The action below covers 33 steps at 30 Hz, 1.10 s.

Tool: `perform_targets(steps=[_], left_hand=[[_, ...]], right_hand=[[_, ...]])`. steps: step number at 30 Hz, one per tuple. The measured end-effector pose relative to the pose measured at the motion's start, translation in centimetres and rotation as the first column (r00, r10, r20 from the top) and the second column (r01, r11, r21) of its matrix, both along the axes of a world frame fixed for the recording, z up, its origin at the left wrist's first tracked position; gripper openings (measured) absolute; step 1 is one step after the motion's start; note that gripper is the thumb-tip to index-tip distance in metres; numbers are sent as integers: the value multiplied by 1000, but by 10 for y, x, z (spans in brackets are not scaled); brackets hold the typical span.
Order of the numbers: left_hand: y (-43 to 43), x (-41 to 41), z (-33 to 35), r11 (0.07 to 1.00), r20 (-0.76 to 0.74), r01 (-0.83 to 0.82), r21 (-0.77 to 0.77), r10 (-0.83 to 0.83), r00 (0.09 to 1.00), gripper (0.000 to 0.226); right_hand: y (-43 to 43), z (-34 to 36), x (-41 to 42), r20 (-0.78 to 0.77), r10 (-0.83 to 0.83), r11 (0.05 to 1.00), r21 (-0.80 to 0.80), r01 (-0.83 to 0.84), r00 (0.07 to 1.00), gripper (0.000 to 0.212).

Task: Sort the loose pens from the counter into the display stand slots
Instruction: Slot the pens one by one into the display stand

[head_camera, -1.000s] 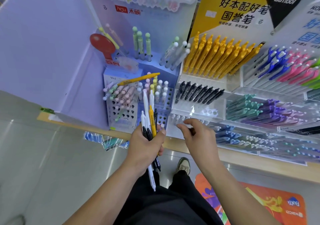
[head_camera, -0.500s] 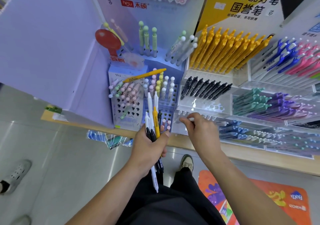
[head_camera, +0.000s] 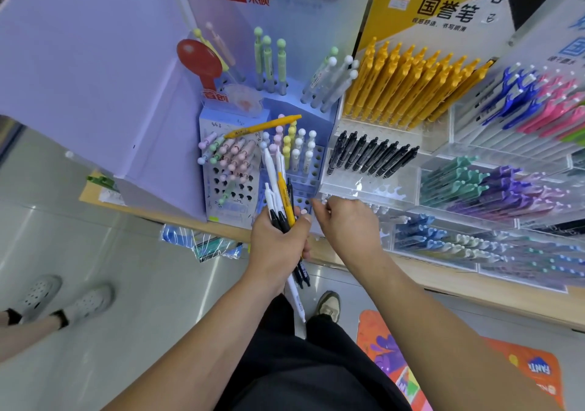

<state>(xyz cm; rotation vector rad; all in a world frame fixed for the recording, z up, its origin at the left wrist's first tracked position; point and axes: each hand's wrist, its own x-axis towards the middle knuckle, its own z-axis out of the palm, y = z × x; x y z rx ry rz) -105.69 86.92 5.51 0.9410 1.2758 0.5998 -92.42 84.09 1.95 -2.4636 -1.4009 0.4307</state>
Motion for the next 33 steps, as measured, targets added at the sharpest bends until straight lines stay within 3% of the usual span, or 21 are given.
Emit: perform_targets(steps=[2, 5, 8, 10, 13, 16, 20, 24, 28, 33], left_hand=[[-4, 2, 3, 999, -4, -37, 0, 37, 999, 17], [-10, 3, 6, 998, -14, -53, 17, 54, 998, 16], [-16, 4, 7, 997, -23, -69, 33, 70, 997, 14], [-19, 7, 7, 998, -24, -39, 44, 40, 999, 14], [-28, 18, 8, 998, -22, 53, 46, -52, 998, 13], [-37, 31, 10, 992, -12, 122, 16, -122, 992, 13], [-45, 44, 14, 984, -5, 175, 13, -175, 985, 14], [-42, 50, 13, 978, 3, 208, -3, -208, 978, 15], [-40, 56, 13, 960, 35, 277, -40, -276, 961, 17], [-36, 66, 18, 920, 82, 386, -71, -381, 921, 15]], right_hand=[[3, 6, -1, 12, 48, 994, -99, -47, 999, 52], [1, 6, 5, -80, 70, 989, -124, -79, 994, 49], [-13, 7, 11, -172, 31, 995, -91, -47, 985, 45], [-34, 15, 22, -204, -33, 999, 14, 37, 978, 35], [-75, 28, 56, 33, -97, 974, 207, 88, 995, 20], [-96, 19, 96, 284, -52, 982, 189, -3, 957, 33], [-92, 5, 113, 271, 26, 963, 253, -97, 962, 17], [-90, 2, 113, 221, -61, 944, 329, -16, 973, 20], [-90, -2, 107, 202, -101, 922, 388, 15, 974, 9], [-85, 3, 103, 144, -144, 934, 348, 86, 979, 7]])
